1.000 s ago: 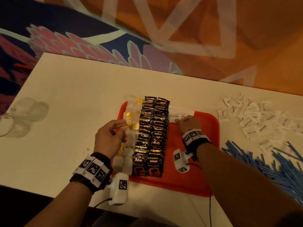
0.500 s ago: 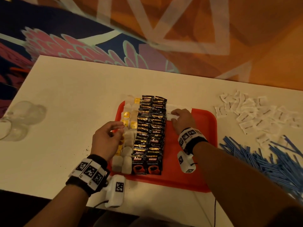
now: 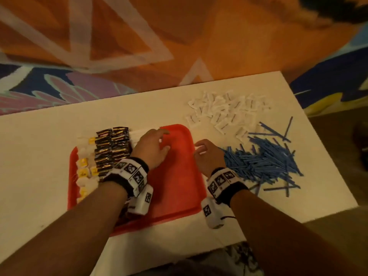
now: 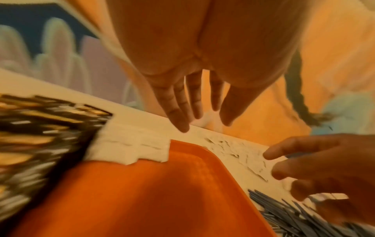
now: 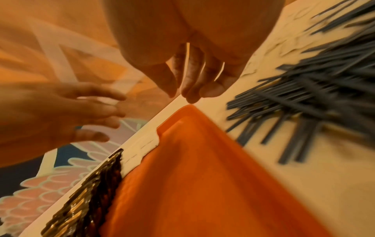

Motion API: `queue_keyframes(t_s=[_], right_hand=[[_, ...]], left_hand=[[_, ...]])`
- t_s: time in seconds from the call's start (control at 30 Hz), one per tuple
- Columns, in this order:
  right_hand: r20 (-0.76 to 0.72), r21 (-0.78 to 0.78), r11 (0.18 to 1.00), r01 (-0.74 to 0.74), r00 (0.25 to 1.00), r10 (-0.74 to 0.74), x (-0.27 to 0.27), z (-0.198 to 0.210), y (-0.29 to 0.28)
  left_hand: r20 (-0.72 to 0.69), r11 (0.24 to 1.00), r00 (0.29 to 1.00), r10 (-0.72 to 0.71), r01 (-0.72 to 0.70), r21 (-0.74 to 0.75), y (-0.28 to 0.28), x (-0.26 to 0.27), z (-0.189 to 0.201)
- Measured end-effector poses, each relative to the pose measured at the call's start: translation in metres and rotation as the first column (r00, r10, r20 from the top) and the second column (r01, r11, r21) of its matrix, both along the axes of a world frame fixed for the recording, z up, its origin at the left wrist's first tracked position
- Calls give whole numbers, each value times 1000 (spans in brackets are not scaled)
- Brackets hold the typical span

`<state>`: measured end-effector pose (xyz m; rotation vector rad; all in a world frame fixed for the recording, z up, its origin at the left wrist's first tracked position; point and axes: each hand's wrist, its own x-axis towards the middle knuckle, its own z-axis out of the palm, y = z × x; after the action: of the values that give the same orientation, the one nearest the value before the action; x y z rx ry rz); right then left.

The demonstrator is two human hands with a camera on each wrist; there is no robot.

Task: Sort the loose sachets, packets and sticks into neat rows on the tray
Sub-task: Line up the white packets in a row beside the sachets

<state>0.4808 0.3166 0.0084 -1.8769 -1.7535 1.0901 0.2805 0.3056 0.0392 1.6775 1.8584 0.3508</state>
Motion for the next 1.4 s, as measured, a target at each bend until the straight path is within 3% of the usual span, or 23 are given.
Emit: queue_keyframes(t_s=[0.13,0.23,0.33,0.43,0.57,0.7,0.83,1.0,1.17,1.3,1.4], right_hand=[[-20,-61,998,-4,1000,2,52,-9,-4],[-8,-105,994,-9,1000,9,81,-13,-5],[-59,-105,994,30,998,-36,103,-14,-6],[-114,-90,995,46,992,-56,119,-20,-10],[-131,-68,997,48,990,-57,137,-26,-16],[-179,-87,993,82,979,-96,149,-26,-16],[-179,-94,993,76,979,-92,152,-26,-13],[-194,-107,991,81,976,-101,151,-28,-11],[-215,-144,987,65,972,-95,148,-25,-11],[-247,-173,981,85,961,-127,145,-21,-10],[-245,-152,985,84,962,-120,143,-13,-7]], left_hand=[[-195,964,945,-264,248,-99,67,58,-15],[-349,911,843,-409,355,-211,110,88,-22],[-460,871,742,-488,382,-308,147,106,-32],[-488,854,709,-509,343,-392,172,111,-50],[-442,848,732,-518,370,-380,178,106,-71],[-358,901,827,-432,387,-195,165,109,-80],[-472,918,792,-388,376,-124,161,114,-81],[-381,918,836,-394,339,-206,166,115,-85],[-276,968,928,-250,245,-53,156,126,-87],[-293,984,940,-176,158,-82,146,133,-80],[-196,999,980,-20,11,-50,138,137,-71]])
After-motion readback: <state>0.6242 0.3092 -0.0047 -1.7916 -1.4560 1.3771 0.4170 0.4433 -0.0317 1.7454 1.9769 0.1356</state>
